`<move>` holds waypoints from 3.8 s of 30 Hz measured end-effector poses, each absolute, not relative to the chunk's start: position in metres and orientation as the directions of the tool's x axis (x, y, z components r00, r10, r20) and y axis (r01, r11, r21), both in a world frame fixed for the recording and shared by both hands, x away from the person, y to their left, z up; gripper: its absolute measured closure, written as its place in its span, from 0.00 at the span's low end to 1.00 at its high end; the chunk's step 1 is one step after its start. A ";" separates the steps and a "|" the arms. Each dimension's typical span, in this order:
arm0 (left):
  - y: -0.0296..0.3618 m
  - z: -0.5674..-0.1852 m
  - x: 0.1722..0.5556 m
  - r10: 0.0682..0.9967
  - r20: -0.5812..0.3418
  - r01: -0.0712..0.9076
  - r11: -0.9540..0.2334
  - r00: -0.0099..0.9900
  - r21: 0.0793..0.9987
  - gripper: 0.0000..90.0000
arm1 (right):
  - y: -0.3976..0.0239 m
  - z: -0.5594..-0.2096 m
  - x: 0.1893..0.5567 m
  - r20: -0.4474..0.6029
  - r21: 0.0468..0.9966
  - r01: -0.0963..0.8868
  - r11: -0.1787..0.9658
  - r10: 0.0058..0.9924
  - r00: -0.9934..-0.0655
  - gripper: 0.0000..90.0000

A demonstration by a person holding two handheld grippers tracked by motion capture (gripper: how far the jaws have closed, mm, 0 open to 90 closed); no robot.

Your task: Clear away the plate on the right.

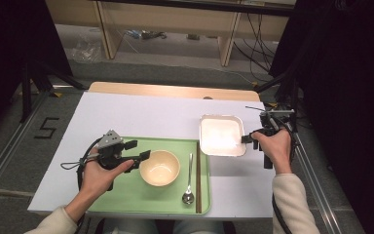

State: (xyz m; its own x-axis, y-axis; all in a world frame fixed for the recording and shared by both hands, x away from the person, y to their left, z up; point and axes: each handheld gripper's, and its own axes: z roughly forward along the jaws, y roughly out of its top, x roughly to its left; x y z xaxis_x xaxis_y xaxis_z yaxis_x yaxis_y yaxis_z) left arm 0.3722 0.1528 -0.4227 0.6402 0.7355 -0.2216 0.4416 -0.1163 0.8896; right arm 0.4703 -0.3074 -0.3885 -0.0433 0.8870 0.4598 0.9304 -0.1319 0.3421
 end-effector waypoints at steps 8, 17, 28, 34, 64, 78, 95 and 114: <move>0.144 -0.422 0.378 0.732 -0.225 0.453 -0.126 0.643 0.883 0.36 | -0.291 -0.384 0.467 0.461 0.368 0.925 -0.092 0.882 -0.095 1.00; 0.125 -0.410 0.391 0.717 -0.217 0.444 -0.142 0.663 0.885 0.36 | -0.273 -0.382 0.465 0.455 0.393 0.919 -0.034 0.876 -0.162 1.00; 0.094 -0.394 0.412 0.692 -0.210 0.441 -0.172 0.690 0.881 0.36 | -0.262 -0.377 0.461 0.470 0.418 0.908 -0.022 0.861 -0.196 1.00; 0.079 -0.390 0.421 0.678 -0.230 0.459 -0.177 0.698 0.871 0.36 | -0.254 -0.373 0.458 0.492 0.420 0.906 -0.042 0.850 -0.188 1.00; 0.067 -0.398 0.437 0.721 -0.293 0.551 -0.145 0.627 0.822 0.59 | -0.223 -0.370 0.450 0.442 0.509 0.860 0.029 0.849 -0.290 1.00; 0.081 -0.385 0.437 0.765 -0.328 0.549 -0.040 0.554 0.835 0.90 | -0.210 -0.378 0.449 0.417 0.522 0.850 0.068 0.849 -0.324 1.00; 0.098 -0.373 0.439 0.776 -0.341 0.575 -0.034 0.531 0.817 0.93 | -0.204 -0.372 0.446 0.370 0.585 0.802 0.120 0.841 -0.395 0.71; 0.126 -0.375 0.440 0.801 -0.363 0.605 0.001 0.476 0.796 0.93 | -0.219 -0.356 0.447 0.411 0.644 0.765 0.015 0.837 -0.362 0.60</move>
State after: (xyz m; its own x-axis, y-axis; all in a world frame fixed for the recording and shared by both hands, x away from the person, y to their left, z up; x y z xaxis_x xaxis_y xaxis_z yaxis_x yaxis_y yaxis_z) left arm 0.4400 0.1258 -0.3746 0.4765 0.8009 -0.3627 0.6050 0.0006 0.7962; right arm 0.4469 -0.2193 -0.3558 -0.3621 0.8368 0.4107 0.7650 0.0151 0.6438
